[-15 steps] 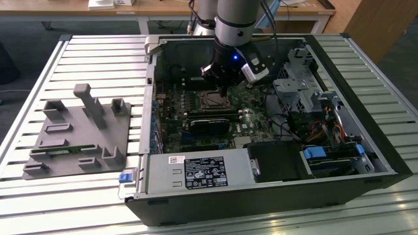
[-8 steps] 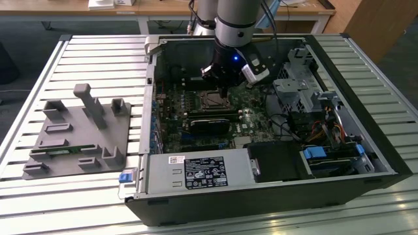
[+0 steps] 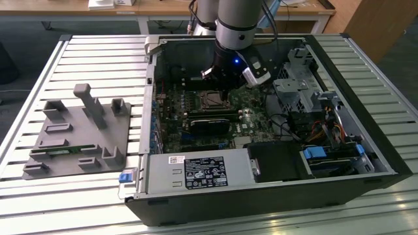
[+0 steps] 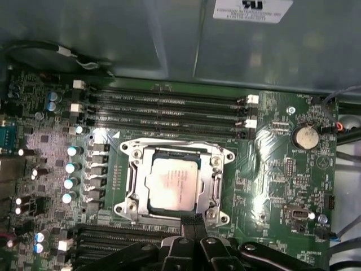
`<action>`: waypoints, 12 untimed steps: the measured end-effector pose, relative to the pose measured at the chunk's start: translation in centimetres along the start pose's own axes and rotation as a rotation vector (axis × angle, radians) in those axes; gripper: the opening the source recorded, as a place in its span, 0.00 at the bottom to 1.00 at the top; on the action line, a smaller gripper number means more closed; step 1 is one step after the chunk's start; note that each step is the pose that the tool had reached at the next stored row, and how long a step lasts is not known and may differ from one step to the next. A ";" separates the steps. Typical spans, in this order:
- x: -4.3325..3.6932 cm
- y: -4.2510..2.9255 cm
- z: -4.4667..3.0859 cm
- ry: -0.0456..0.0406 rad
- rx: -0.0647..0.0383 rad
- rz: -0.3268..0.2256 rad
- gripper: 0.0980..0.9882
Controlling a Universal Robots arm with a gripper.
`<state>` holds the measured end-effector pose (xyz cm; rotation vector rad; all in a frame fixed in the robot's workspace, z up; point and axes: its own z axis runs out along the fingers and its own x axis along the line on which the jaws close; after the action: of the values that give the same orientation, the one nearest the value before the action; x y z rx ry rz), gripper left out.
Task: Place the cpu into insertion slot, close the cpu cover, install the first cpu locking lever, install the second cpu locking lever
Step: 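Install the second cpu locking lever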
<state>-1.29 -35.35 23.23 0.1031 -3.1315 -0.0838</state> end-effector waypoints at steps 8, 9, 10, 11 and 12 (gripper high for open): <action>0.04 -0.75 0.15 0.0026 -0.049 0.000 0.01; 0.06 -0.94 0.17 0.0027 -0.049 0.000 0.01; 0.07 -1.13 0.19 0.0027 -0.049 0.000 0.01; 0.08 -1.32 0.20 0.0028 -0.049 0.000 0.01; 0.10 -1.55 0.21 0.0028 -0.049 0.000 0.01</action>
<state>-1.29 -36.89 22.94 0.1030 -3.1241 -0.1607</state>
